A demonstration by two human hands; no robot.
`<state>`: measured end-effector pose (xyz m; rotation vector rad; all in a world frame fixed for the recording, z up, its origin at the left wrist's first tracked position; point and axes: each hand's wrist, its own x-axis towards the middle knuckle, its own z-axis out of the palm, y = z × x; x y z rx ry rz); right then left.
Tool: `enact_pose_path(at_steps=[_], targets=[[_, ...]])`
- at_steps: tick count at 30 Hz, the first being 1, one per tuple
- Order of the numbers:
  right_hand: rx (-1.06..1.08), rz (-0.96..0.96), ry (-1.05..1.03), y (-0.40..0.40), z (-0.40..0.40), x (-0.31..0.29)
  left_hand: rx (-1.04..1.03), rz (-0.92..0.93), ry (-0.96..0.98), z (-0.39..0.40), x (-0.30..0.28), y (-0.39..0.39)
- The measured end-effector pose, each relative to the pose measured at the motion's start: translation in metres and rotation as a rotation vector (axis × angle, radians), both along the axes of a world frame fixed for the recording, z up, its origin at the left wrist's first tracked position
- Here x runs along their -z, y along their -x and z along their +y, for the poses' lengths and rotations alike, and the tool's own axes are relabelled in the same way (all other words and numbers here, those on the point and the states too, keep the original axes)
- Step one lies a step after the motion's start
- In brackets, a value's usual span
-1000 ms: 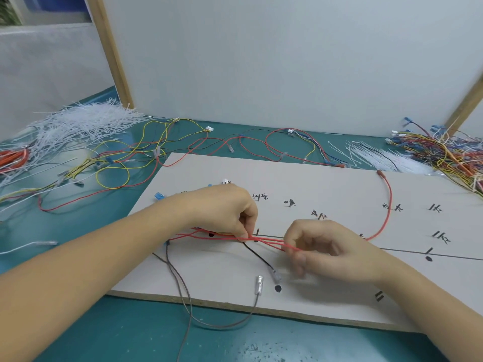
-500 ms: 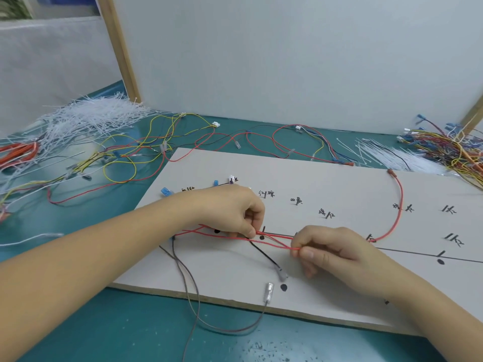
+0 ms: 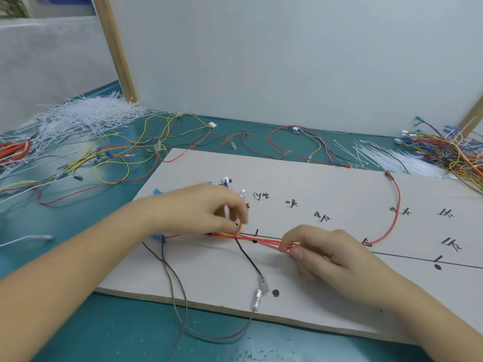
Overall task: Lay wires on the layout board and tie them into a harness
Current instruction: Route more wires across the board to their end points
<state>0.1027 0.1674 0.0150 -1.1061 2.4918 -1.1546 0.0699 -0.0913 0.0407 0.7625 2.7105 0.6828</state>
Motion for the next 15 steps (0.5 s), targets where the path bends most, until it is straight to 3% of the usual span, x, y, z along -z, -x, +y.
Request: enact_pose_path(at_steps=[3,8,15], targets=[[0.004,-0.001,-0.001,0.002,0.0,0.002,-0.098,0.196,-0.009,-0.041,-0.013,-0.006],[0.007,-0.02,-0.002,0.003,0.0,0.002,-0.16,0.035,0.181,-0.113,0.005,-0.022],[0.021,-0.027,-0.002,0.002,0.0,0.002,-0.153,0.27,0.213,-0.14,0.017,-0.032]])
